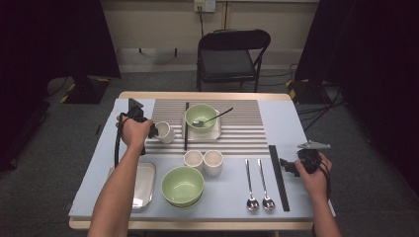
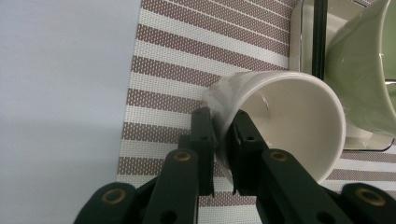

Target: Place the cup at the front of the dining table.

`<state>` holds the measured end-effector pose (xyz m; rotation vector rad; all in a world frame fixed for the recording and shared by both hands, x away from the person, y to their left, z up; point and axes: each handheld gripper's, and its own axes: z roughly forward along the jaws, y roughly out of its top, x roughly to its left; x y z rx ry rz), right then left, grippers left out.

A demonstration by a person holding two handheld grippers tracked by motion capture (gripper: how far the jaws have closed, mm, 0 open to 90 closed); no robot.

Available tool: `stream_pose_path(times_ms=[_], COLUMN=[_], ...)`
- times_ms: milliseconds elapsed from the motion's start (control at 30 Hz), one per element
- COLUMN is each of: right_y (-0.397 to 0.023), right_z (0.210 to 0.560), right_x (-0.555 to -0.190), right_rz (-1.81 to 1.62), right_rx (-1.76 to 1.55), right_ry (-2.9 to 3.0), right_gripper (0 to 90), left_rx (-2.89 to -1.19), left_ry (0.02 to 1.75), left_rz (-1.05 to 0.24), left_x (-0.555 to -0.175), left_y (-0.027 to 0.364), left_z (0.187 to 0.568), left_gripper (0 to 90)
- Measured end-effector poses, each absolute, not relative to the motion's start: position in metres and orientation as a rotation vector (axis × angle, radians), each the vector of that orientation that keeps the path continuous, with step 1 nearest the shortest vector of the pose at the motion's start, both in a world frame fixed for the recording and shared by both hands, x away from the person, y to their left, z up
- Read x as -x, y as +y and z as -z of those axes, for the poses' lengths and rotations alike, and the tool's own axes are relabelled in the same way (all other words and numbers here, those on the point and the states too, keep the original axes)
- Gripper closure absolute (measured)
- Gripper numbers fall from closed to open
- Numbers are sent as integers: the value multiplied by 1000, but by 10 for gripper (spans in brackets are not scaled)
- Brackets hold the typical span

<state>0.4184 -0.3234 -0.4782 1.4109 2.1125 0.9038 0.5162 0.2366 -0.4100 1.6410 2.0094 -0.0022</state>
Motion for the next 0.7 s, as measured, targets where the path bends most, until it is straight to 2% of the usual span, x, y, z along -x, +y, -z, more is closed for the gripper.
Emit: stream_pose_path(times_ms=[700], right_y=[-323], right_z=[478], right_x=[-418], right_rz=[-903], right_rx=[-1410], right_ry=[2112], right_gripper=[149], left_rx=[-1638], left_ry=[2000], left_rz=[-12], left_x=[-517], left_y=[234], left_z=[409], left_gripper=[802])
